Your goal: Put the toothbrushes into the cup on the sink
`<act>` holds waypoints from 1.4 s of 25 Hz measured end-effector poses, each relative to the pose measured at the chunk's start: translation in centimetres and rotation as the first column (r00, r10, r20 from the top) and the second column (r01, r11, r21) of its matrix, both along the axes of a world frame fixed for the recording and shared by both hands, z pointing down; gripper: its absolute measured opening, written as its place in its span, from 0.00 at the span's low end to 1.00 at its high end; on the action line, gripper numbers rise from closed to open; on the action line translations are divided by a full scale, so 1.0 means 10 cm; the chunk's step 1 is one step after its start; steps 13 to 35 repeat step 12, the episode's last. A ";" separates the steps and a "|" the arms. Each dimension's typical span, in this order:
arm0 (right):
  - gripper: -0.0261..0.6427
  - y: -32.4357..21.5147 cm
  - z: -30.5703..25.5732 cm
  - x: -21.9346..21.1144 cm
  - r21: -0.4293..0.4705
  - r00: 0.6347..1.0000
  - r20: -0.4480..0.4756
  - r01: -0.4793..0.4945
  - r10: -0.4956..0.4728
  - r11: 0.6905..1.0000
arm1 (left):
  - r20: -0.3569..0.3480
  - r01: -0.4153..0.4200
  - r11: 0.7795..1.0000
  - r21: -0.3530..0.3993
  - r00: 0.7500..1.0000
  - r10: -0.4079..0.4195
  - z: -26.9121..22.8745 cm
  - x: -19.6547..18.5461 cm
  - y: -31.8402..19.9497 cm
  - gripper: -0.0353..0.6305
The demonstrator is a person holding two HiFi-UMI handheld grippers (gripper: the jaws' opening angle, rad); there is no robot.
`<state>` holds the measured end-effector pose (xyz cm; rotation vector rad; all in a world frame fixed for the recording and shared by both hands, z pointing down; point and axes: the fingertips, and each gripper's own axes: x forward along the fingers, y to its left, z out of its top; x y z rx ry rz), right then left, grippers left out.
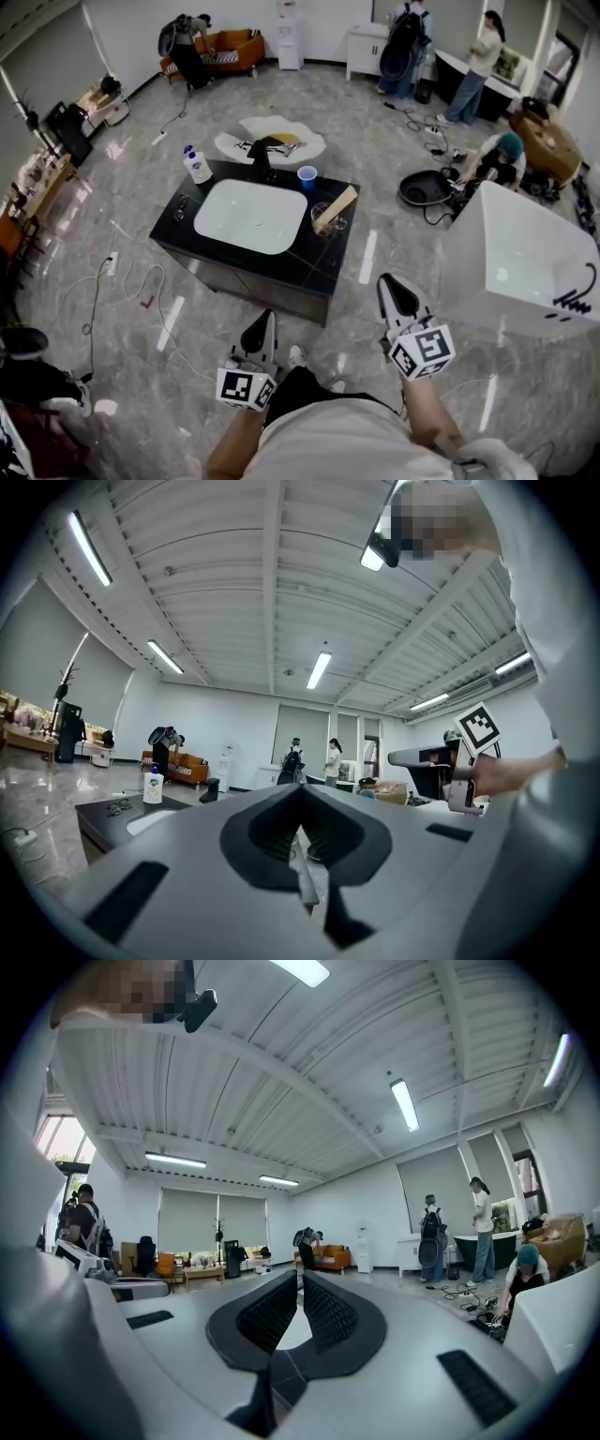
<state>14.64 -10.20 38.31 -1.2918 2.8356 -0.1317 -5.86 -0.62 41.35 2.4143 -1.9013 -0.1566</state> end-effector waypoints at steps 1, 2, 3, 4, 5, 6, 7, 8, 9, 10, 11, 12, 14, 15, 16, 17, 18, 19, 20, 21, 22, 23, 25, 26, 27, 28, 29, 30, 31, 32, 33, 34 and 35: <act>0.11 0.01 0.01 0.01 -0.001 1.000 0.000 -0.003 0.003 1.000 | -0.001 -0.004 1.000 0.000 1.000 0.004 0.01 0.00 0.00 0.06; 0.11 0.01 0.02 0.01 -0.003 1.000 0.001 -0.007 0.007 1.000 | -0.002 -0.008 1.000 0.000 1.000 0.008 0.01 0.01 -0.01 0.06; 0.11 0.01 0.02 0.03 -0.003 1.000 0.002 -0.010 0.010 1.000 | -0.003 -0.011 1.000 0.000 1.000 0.011 0.02 0.02 -0.01 0.06; 0.11 0.01 0.01 0.04 -0.004 1.000 0.003 -0.013 0.013 1.000 | -0.003 -0.015 1.000 0.000 1.000 0.015 0.01 0.03 -0.02 0.06; 0.11 0.01 0.01 0.04 -0.003 1.000 0.003 -0.014 0.014 1.000 | -0.003 -0.019 1.000 0.001 1.000 0.019 0.01 0.04 -0.03 0.06; 0.11 0.01 0.00 0.05 -0.003 1.000 0.004 -0.015 0.015 1.000 | -0.003 -0.023 1.000 0.002 1.000 0.023 0.00 0.05 -0.04 0.06; 0.11 0.01 0.00 0.05 -0.004 1.000 0.004 -0.015 0.015 1.000 | -0.004 -0.026 1.000 0.002 1.000 0.026 0.00 0.06 -0.05 0.06; 0.11 0.02 0.00 0.04 -0.005 1.000 0.005 -0.014 0.014 1.000 | -0.004 -0.029 1.000 0.001 1.000 0.029 0.00 0.07 -0.06 0.06; 0.11 0.02 0.00 0.04 -0.005 1.000 0.005 -0.014 0.014 1.000 | -0.005 -0.031 1.000 0.000 1.000 0.031 0.01 0.07 -0.06 0.06; 0.11 0.02 0.01 0.03 -0.006 1.000 0.006 -0.013 0.013 1.000 | -0.005 -0.033 0.999 0.000 0.999 0.033 0.02 0.07 -0.07 0.06; 0.11 0.03 0.01 0.02 -0.006 1.000 0.005 -0.013 0.013 1.000 | -0.006 -0.035 0.999 0.001 0.999 0.035 0.02 0.07 -0.07 0.06; 0.11 0.03 0.02 0.02 -0.007 1.000 0.005 -0.013 0.013 1.000 | -0.007 -0.036 0.999 0.002 0.999 0.036 0.03 0.07 -0.08 0.06; 0.11 0.03 0.02 0.02 -0.007 1.000 0.005 -0.013 0.013 1.000 | -0.007 -0.036 0.999 0.002 0.999 0.036 0.03 0.07 -0.08 0.06; 0.11 0.03 0.02 0.02 -0.007 1.000 0.005 -0.013 0.013 1.000 | -0.007 -0.036 0.999 0.002 0.999 0.036 0.03 0.07 -0.08 0.06; 0.11 0.03 0.02 0.02 -0.007 1.000 0.005 -0.013 0.013 1.000 | -0.007 -0.036 0.999 0.002 0.999 0.036 0.03 0.07 -0.08 0.06; 0.11 0.03 0.02 0.02 -0.007 1.000 0.005 -0.013 0.013 1.000 | -0.007 -0.036 0.999 0.002 0.999 0.036 0.03 0.07 -0.08 0.06; 0.11 0.03 0.02 0.02 -0.007 1.000 0.005 -0.013 0.013 1.000 | -0.007 -0.036 0.999 0.002 0.999 0.036 0.03 0.07 -0.08 0.06; 0.11 0.03 0.02 0.02 -0.007 1.000 0.005 -0.013 0.013 1.000 | -0.007 -0.036 0.999 0.002 0.999 0.036 0.03 0.07 -0.08 0.06; 0.11 0.03 0.02 0.02 -0.007 1.000 0.005 -0.013 0.013 1.000 | -0.007 -0.036 0.999 0.002 0.999 0.036 0.03 0.07 -0.08 0.06; 0.11 0.03 0.02 0.02 -0.007 1.000 0.005 -0.013 0.013 1.000 | -0.007 -0.036 0.999 0.002 0.999 0.036 0.03 0.07 -0.08 0.06; 0.11 0.03 0.02 0.02 -0.007 1.000 0.005 -0.013 0.013 1.000 | -0.007 -0.036 0.999 0.002 0.999 0.036 0.03 0.07 -0.08 0.06; 0.11 0.03 0.02 0.02 -0.007 1.000 0.005 -0.013 0.013 1.000 | -0.007 -0.036 0.999 0.002 0.999 0.036 0.03 0.07 -0.08 0.06; 0.11 0.03 0.02 0.02 -0.007 1.000 0.005 -0.013 0.013 1.000 | -0.007 -0.036 0.999 0.002 0.999 0.036 0.03 0.07 -0.08 0.06; 0.11 0.03 0.02 0.02 -0.007 1.000 0.005 -0.013 0.013 1.000 | -0.007 -0.036 0.999 0.002 0.999 0.036 0.03 0.07 -0.08 0.06; 0.11 0.03 0.02 0.02 -0.007 1.000 0.005 -0.013 0.013 1.000 | -0.007 -0.036 0.999 0.002 0.999 0.036 0.03 0.07 -0.08 0.06; 0.11 0.03 0.02 0.02 -0.007 1.000 0.005 -0.013 0.013 1.000 | -0.007 -0.036 0.999 0.002 0.999 0.036 0.03 0.07 -0.08 0.06; 0.11 0.03 0.02 0.02 -0.007 1.000 0.005 -0.013 0.013 1.000 | -0.007 -0.036 0.999 0.002 0.999 0.036 0.03 0.07 -0.08 0.06; 0.11 0.03 0.02 0.02 -0.007 1.000 0.005 -0.013 0.013 1.000 | -0.007 -0.036 0.999 0.002 0.999 0.036 0.03 0.07 -0.08 0.06; 0.11 0.03 0.02 0.02 -0.007 1.000 0.005 -0.013 0.013 1.000 | -0.007 -0.036 0.999 0.002 0.999 0.036 0.03 0.07 -0.08 0.06; 0.11 0.03 0.02 0.02 -0.007 1.000 0.005 -0.013 0.013 1.000 | -0.007 -0.036 0.999 0.002 0.999 0.036 0.03 0.07 -0.08 0.06; 0.11 0.03 0.02 0.02 -0.007 1.000 0.005 -0.013 0.013 1.000 | -0.007 -0.036 0.999 0.002 0.999 0.036 0.03 0.07 -0.08 0.06; 0.11 0.03 0.02 0.02 -0.007 1.000 0.005 -0.013 0.013 1.000 | -0.007 -0.036 0.999 0.002 0.999 0.036 0.03 0.07 -0.08 0.06; 0.11 0.03 0.02 0.02 -0.007 1.000 0.005 -0.013 0.013 1.000 | -0.007 -0.036 0.999 0.002 0.999 0.036 0.03 0.07 -0.08 0.06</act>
